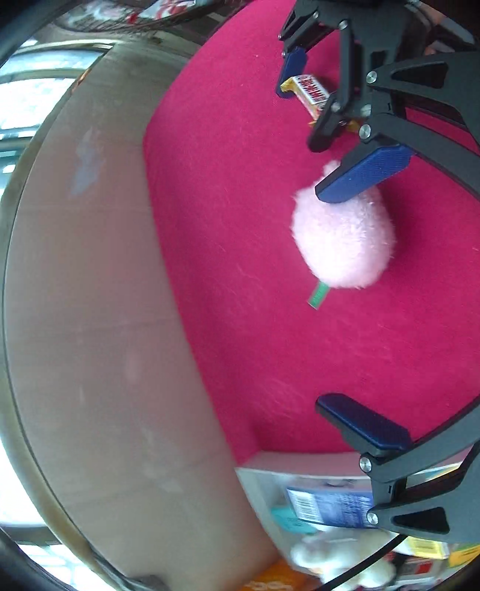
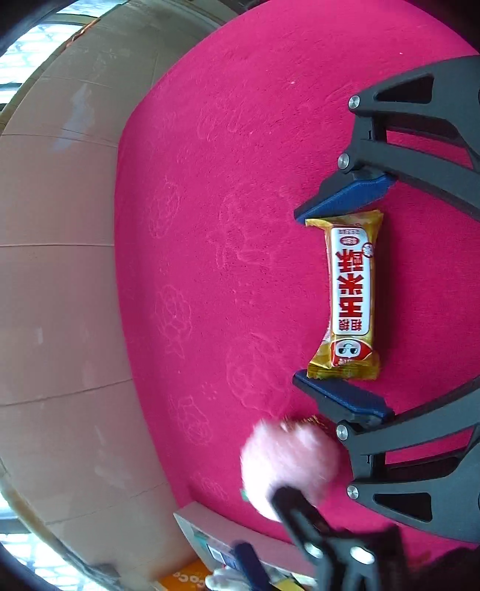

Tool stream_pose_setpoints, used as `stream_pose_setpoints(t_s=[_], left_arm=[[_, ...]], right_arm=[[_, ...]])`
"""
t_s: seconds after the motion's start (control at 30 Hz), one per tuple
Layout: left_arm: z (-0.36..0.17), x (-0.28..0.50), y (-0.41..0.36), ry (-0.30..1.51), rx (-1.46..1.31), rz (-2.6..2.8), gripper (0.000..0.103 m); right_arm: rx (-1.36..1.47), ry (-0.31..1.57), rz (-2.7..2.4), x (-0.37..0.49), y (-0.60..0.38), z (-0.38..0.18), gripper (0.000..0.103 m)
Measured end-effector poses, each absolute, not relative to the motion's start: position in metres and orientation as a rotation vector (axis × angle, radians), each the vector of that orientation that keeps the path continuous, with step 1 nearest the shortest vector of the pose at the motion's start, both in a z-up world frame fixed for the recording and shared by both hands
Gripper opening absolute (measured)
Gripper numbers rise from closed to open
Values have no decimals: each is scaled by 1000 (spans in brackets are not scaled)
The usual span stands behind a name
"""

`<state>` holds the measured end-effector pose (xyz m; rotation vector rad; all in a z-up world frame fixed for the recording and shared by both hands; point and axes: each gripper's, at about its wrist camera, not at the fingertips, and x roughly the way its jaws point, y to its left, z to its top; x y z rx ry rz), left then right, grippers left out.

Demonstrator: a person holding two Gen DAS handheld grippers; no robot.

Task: Organize objects
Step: 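Grasp pink fluffy plush with left gripper while right grasps yellow candy bar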

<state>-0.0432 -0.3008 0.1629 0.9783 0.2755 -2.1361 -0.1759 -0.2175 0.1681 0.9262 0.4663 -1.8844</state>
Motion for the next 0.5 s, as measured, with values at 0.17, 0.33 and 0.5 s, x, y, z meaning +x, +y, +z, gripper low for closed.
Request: stream_pose_setpoints(t_s=[0.17, 0.33, 0.5], left_arm=[[167, -49, -301, 268, 964, -2125, 103], [163, -49, -307, 297, 986, -2129, 103], [153, -54, -325, 357, 1005, -2185, 103]], right_arm=[[948, 412, -1868, -185, -210, 168, 73], [942, 451, -1843, -179, -210, 168, 84], [879, 564, -1757, -162, -191, 166, 85]])
